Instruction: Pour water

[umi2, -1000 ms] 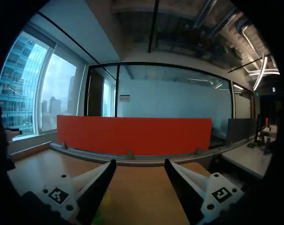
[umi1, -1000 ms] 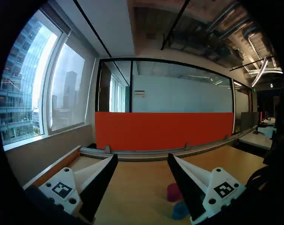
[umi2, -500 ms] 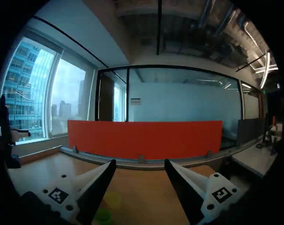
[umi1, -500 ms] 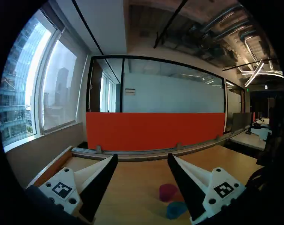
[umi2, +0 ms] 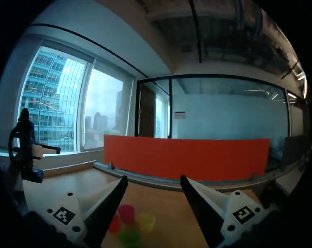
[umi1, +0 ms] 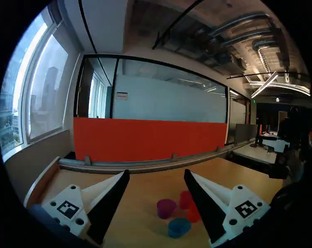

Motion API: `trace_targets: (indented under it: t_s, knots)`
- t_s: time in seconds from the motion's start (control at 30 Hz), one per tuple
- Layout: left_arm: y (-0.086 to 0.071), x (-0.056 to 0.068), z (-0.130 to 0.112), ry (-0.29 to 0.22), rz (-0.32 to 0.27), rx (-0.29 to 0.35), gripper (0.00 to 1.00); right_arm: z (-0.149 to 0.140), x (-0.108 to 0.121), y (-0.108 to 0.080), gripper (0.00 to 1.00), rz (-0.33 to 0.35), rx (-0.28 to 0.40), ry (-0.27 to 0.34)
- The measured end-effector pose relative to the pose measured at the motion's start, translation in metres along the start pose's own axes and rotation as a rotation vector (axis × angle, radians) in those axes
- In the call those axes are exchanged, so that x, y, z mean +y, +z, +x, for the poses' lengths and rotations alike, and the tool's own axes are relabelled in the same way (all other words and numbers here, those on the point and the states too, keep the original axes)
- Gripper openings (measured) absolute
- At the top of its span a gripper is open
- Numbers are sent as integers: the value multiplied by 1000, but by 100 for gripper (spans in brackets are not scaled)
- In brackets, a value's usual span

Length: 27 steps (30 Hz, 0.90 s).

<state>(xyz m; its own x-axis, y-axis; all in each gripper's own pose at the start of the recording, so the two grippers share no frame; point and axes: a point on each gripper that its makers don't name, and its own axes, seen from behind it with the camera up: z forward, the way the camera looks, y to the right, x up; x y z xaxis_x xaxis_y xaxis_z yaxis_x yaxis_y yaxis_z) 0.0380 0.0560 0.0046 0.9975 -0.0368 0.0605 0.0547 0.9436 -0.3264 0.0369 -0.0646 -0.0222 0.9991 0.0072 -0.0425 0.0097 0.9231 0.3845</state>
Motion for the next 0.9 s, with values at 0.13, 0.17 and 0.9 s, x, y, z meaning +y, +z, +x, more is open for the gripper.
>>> trace_targets:
  t_s: [0.13, 0.17, 0.9]
  knots:
    - [-1, 10, 0, 19, -51, -7, 98, 0, -11, 0, 99, 57, -23, 1]
    - [-2, 14, 1, 23, -65, -8, 98, 0, -13, 0, 99, 69, -27, -1]
    - [-5, 44, -23, 70, -218, -94, 99, -31, -41, 3, 99, 252, -163, -64]
